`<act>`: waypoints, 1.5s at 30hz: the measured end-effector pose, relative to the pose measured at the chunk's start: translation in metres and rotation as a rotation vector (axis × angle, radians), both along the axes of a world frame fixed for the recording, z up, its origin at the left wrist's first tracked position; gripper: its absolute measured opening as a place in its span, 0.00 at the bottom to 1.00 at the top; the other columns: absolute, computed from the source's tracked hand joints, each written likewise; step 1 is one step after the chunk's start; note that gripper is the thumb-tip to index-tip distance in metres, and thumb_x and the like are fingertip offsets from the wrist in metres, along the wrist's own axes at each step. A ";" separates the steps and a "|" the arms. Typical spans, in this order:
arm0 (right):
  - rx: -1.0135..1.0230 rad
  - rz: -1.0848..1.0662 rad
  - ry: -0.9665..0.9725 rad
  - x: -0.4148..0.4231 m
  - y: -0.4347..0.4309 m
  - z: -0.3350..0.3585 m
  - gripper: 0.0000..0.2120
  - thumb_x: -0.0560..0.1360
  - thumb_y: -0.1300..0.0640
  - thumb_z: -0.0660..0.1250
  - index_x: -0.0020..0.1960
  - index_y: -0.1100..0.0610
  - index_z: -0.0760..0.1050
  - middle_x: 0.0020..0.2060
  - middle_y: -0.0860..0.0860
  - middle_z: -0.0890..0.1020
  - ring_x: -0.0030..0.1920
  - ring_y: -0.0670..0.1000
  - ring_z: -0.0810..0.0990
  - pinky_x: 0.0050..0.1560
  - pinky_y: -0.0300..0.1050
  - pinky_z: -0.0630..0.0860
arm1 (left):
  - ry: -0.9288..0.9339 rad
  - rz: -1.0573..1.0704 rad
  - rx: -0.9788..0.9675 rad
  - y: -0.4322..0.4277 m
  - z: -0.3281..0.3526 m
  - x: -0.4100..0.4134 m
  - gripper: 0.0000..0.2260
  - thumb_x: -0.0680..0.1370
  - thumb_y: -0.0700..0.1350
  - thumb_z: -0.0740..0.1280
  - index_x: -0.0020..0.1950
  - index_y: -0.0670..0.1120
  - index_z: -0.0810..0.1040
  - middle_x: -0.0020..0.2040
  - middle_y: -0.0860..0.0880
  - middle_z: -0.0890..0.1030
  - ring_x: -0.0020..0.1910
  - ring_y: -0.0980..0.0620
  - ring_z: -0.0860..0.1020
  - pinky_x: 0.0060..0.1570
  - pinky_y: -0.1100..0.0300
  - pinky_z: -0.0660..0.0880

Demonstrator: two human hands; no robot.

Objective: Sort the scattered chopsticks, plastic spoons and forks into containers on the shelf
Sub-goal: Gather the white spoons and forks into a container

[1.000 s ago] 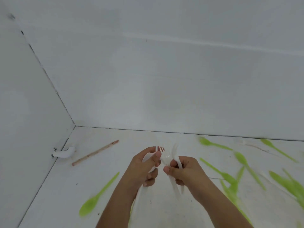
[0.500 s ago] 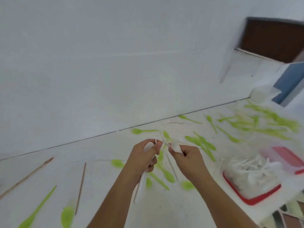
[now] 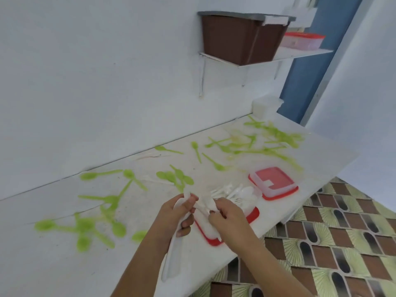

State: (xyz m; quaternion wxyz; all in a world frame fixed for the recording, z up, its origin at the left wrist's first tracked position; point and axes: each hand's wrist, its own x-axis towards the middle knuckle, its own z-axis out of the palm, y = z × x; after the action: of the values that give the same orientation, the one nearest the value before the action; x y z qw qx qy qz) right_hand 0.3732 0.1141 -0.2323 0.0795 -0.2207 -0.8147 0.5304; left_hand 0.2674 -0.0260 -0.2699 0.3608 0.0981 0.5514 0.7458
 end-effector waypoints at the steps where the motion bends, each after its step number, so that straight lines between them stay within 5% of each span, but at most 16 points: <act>1: 0.001 0.005 -0.096 0.005 0.019 -0.004 0.10 0.76 0.56 0.62 0.36 0.54 0.70 0.32 0.46 0.72 0.32 0.46 0.70 0.34 0.42 0.66 | 0.011 -0.005 -0.010 0.012 0.001 0.006 0.14 0.78 0.46 0.75 0.55 0.37 0.81 0.38 0.45 0.74 0.27 0.51 0.64 0.21 0.65 0.59; 3: -0.038 0.074 -0.244 0.015 0.040 -0.013 0.13 0.80 0.60 0.59 0.36 0.57 0.69 0.25 0.51 0.71 0.25 0.50 0.69 0.30 0.43 0.64 | 0.035 -0.023 -0.018 0.023 0.003 0.013 0.14 0.78 0.46 0.74 0.57 0.37 0.81 0.37 0.46 0.73 0.27 0.51 0.64 0.22 0.65 0.59; 5: -0.177 0.130 -0.189 0.024 0.057 -0.007 0.15 0.79 0.65 0.57 0.36 0.59 0.75 0.25 0.53 0.72 0.27 0.53 0.69 0.30 0.45 0.65 | 0.069 -0.047 -0.021 0.036 0.006 0.022 0.13 0.78 0.45 0.75 0.55 0.37 0.80 0.38 0.45 0.73 0.28 0.50 0.64 0.22 0.65 0.58; 7: -0.223 0.129 -0.089 0.025 0.064 0.012 0.24 0.81 0.66 0.58 0.40 0.47 0.86 0.30 0.53 0.76 0.32 0.52 0.73 0.32 0.45 0.70 | 0.086 -0.037 -0.018 0.046 0.007 0.027 0.13 0.76 0.47 0.75 0.52 0.38 0.79 0.40 0.43 0.74 0.28 0.50 0.64 0.22 0.64 0.59; 9: -0.292 0.074 0.015 0.026 0.070 0.017 0.26 0.81 0.66 0.63 0.41 0.38 0.87 0.33 0.54 0.83 0.34 0.50 0.77 0.36 0.43 0.76 | 0.093 -0.011 -0.017 0.052 0.006 0.028 0.12 0.75 0.47 0.74 0.51 0.40 0.80 0.41 0.42 0.75 0.28 0.50 0.64 0.23 0.63 0.57; 13: -0.324 -0.045 -0.038 0.010 0.075 0.010 0.12 0.79 0.65 0.68 0.45 0.54 0.87 0.37 0.58 0.86 0.34 0.52 0.81 0.42 0.50 0.81 | 0.129 -0.026 -0.010 0.061 0.004 0.022 0.08 0.79 0.46 0.74 0.55 0.45 0.83 0.42 0.43 0.75 0.29 0.50 0.64 0.26 0.57 0.55; 16: -0.142 -0.069 -0.068 0.005 0.076 0.003 0.09 0.78 0.60 0.71 0.46 0.48 0.87 0.39 0.49 0.86 0.36 0.49 0.84 0.46 0.50 0.85 | 0.105 -0.080 0.035 0.064 -0.001 0.012 0.12 0.81 0.43 0.70 0.63 0.44 0.82 0.40 0.44 0.74 0.29 0.51 0.64 0.24 0.61 0.58; 19: 0.156 -0.034 -0.052 -0.002 0.079 -0.001 0.07 0.77 0.55 0.73 0.47 0.43 0.87 0.41 0.42 0.83 0.46 0.40 0.81 0.49 0.32 0.76 | 0.049 -0.109 0.090 0.071 -0.009 0.003 0.13 0.79 0.42 0.70 0.61 0.38 0.80 0.35 0.44 0.72 0.27 0.52 0.63 0.22 0.64 0.60; 21: 0.256 0.001 -0.044 -0.007 0.087 -0.002 0.05 0.77 0.52 0.72 0.47 0.45 0.87 0.42 0.41 0.83 0.47 0.38 0.79 0.48 0.30 0.72 | -0.010 -0.113 0.164 0.075 -0.014 -0.004 0.18 0.76 0.46 0.76 0.61 0.38 0.80 0.35 0.44 0.71 0.26 0.52 0.64 0.21 0.65 0.62; 25: -0.220 0.285 -0.146 -0.019 0.111 -0.008 0.16 0.85 0.49 0.62 0.49 0.57 0.83 0.40 0.53 0.84 0.38 0.51 0.83 0.46 0.48 0.80 | -0.038 -0.147 0.232 0.081 -0.021 -0.020 0.29 0.69 0.53 0.82 0.63 0.38 0.79 0.33 0.43 0.70 0.27 0.53 0.64 0.21 0.65 0.63; 28: -0.365 0.340 -0.146 -0.029 0.138 -0.015 0.16 0.87 0.52 0.60 0.46 0.57 0.80 0.32 0.53 0.73 0.29 0.50 0.70 0.32 0.44 0.68 | 0.005 -0.114 0.153 0.091 -0.009 -0.025 0.22 0.74 0.45 0.78 0.66 0.41 0.79 0.36 0.44 0.72 0.28 0.51 0.64 0.23 0.64 0.62; 31: 0.135 0.318 -0.159 -0.051 0.188 -0.023 0.16 0.85 0.51 0.62 0.42 0.56 0.78 0.29 0.48 0.72 0.28 0.49 0.68 0.32 0.42 0.65 | 0.136 0.046 -0.079 0.103 0.003 -0.035 0.17 0.78 0.35 0.72 0.65 0.49 0.81 0.43 0.47 0.75 0.31 0.50 0.64 0.28 0.60 0.59; 34: 0.680 0.544 -0.119 -0.069 0.225 -0.037 0.17 0.82 0.46 0.62 0.41 0.56 0.77 0.34 0.49 0.75 0.38 0.50 0.75 0.41 0.49 0.73 | 0.586 0.131 -0.379 0.120 0.013 -0.039 0.14 0.79 0.41 0.72 0.60 0.58 0.81 0.45 0.61 0.78 0.38 0.55 0.74 0.40 0.58 0.69; 38: 0.859 0.792 0.110 -0.072 0.216 -0.063 0.13 0.79 0.45 0.64 0.43 0.47 0.84 0.39 0.44 0.76 0.37 0.51 0.78 0.38 0.48 0.75 | 1.000 -0.125 -0.493 0.161 0.015 -0.040 0.12 0.79 0.43 0.71 0.62 0.53 0.79 0.49 0.63 0.78 0.51 0.60 0.77 0.54 0.68 0.70; 41: 0.906 0.814 0.230 -0.068 0.218 -0.088 0.12 0.77 0.46 0.64 0.40 0.45 0.83 0.40 0.44 0.81 0.39 0.48 0.80 0.37 0.45 0.76 | 1.071 -0.358 -0.667 0.188 0.003 -0.046 0.15 0.79 0.49 0.64 0.66 0.56 0.74 0.59 0.59 0.77 0.57 0.59 0.76 0.61 0.58 0.73; 45: 0.787 0.793 0.201 -0.062 0.225 -0.094 0.09 0.77 0.44 0.64 0.50 0.42 0.82 0.45 0.42 0.80 0.47 0.47 0.78 0.51 0.43 0.74 | 1.052 -0.343 -0.718 0.194 -0.018 -0.046 0.18 0.82 0.56 0.64 0.71 0.59 0.67 0.64 0.61 0.73 0.59 0.56 0.76 0.60 0.51 0.75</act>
State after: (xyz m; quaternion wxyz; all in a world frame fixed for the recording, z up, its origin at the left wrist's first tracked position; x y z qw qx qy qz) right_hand 0.3117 0.3395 -0.3266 0.0275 0.1999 -0.9599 0.1946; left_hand 0.2213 0.1679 -0.2875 0.1673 0.4095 0.8452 0.2999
